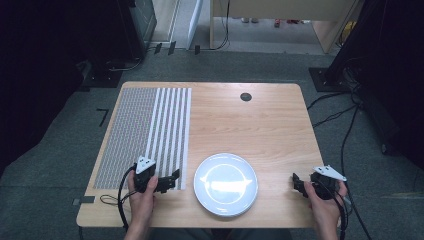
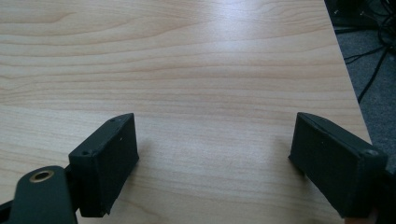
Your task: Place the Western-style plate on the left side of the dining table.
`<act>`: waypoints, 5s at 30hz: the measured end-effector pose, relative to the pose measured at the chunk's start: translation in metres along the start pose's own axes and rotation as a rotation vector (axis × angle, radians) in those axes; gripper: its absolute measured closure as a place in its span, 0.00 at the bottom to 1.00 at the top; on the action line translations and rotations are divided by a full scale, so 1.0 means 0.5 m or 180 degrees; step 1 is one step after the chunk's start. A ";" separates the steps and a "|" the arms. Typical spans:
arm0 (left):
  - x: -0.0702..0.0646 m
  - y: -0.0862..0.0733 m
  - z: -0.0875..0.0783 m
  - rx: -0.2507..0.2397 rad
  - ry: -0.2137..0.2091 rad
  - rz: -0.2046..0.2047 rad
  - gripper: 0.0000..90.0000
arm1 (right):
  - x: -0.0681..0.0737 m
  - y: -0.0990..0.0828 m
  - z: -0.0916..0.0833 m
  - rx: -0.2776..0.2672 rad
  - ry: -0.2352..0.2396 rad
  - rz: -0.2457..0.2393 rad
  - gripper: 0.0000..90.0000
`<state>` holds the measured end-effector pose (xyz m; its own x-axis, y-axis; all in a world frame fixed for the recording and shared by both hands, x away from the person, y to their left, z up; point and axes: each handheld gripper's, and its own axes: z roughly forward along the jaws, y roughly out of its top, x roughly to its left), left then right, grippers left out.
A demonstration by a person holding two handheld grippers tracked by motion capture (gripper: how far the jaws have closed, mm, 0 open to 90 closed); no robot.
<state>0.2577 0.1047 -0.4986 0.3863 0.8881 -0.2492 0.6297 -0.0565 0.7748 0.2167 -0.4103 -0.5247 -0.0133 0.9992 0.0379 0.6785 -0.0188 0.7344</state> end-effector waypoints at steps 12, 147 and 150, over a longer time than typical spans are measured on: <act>-0.013 -0.004 0.002 0.0041 -0.0124 0.0003 0.02 | 0.032 0.010 -0.028 -0.0253 0.0207 0.0040 0.19; -0.080 -0.019 0.044 0.0645 -0.1317 -0.0097 0.65 | 0.193 -0.013 -0.017 -0.0123 0.1939 0.0835 0.93; -0.085 -0.020 0.045 0.0664 -0.1289 -0.0056 0.65 | 0.192 -0.014 -0.017 -0.0133 0.1944 0.0840 0.93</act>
<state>0.2499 0.0572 -0.5089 0.5807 0.6422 -0.5004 0.7447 -0.1706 0.6452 0.2047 -0.3145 -0.5206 -0.2727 0.7614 0.5881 0.6873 -0.2735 0.6729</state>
